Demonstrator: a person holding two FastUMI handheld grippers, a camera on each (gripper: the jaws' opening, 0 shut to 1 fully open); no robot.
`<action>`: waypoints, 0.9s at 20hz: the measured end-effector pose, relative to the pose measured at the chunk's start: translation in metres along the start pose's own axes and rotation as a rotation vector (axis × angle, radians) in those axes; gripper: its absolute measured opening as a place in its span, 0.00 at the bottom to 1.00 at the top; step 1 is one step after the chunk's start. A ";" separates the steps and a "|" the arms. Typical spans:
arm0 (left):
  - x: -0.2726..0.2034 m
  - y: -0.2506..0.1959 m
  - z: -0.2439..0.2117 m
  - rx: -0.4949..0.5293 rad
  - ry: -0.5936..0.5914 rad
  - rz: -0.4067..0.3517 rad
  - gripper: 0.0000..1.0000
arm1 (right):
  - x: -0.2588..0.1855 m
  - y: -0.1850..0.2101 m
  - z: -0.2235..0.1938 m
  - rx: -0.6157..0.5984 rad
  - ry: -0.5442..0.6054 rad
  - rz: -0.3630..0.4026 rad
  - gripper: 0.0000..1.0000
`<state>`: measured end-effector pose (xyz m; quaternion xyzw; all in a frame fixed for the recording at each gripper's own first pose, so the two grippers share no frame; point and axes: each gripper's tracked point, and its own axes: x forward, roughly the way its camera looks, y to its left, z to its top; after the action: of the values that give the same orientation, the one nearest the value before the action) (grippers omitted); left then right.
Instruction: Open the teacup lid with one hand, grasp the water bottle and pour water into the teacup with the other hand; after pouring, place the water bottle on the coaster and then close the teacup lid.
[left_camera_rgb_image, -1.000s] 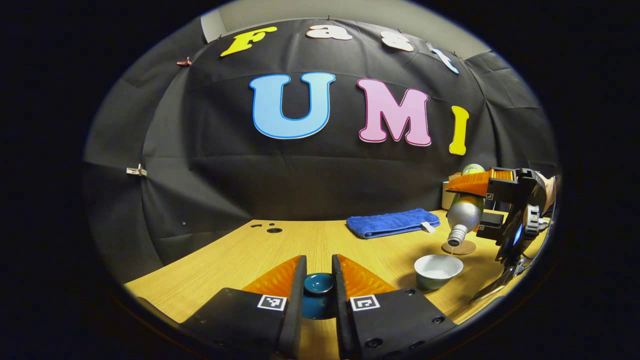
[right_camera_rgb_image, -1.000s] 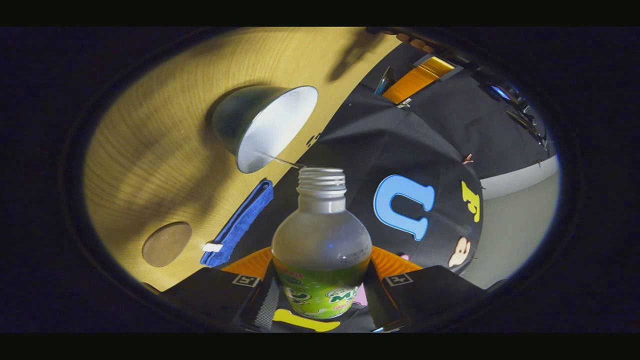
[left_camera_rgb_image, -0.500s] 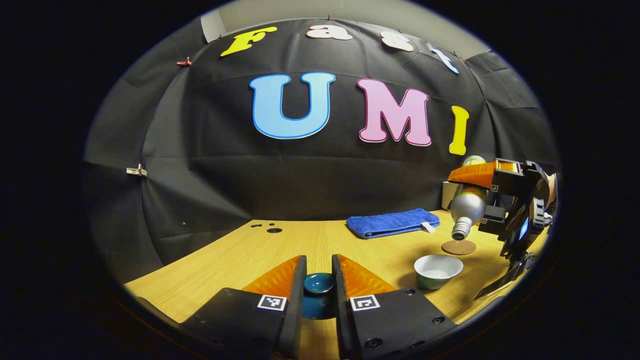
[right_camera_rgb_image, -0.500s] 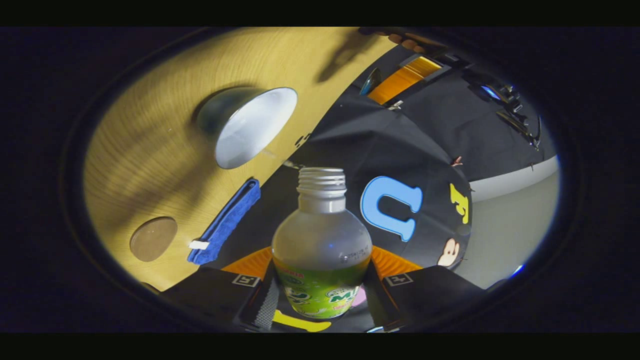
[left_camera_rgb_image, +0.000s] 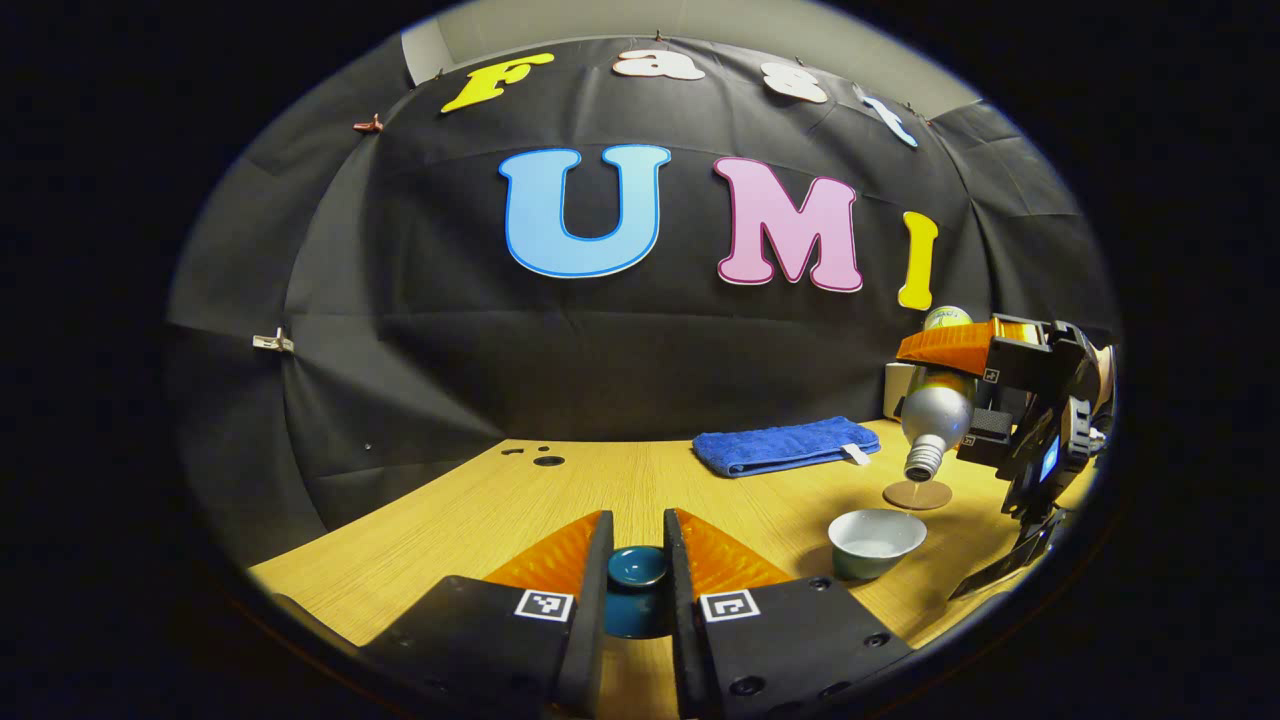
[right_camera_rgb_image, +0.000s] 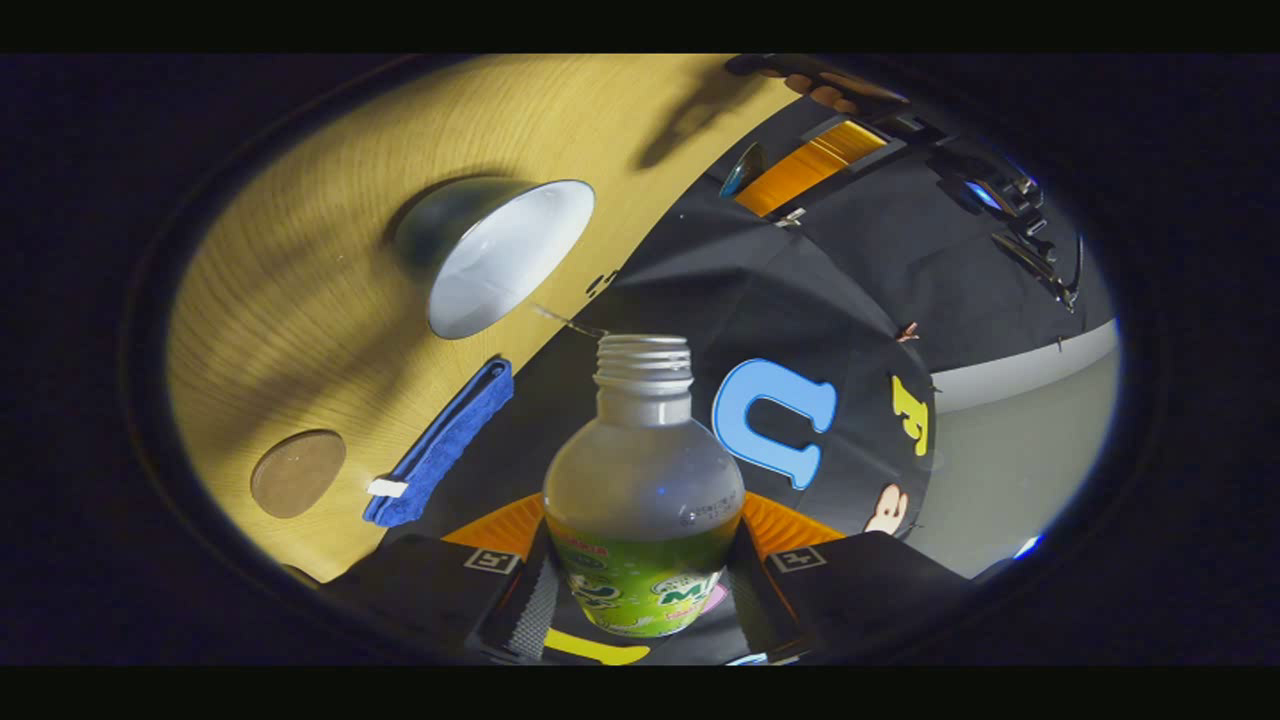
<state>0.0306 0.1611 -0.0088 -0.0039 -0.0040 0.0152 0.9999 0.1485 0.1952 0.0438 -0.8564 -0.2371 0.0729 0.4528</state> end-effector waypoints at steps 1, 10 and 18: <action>0.000 0.000 0.000 0.000 0.000 0.000 0.32 | 0.000 0.000 0.000 0.000 -0.003 0.000 0.71; 0.001 0.000 0.000 0.000 -0.001 -0.001 0.32 | 0.000 0.001 0.001 0.004 0.002 0.005 0.74; 0.001 0.000 0.000 0.000 -0.001 -0.001 0.32 | -0.002 0.001 0.000 0.056 0.020 0.002 0.72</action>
<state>0.0318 0.1616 -0.0091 -0.0038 -0.0047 0.0145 0.9999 0.1464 0.1940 0.0430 -0.8445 -0.2294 0.0714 0.4787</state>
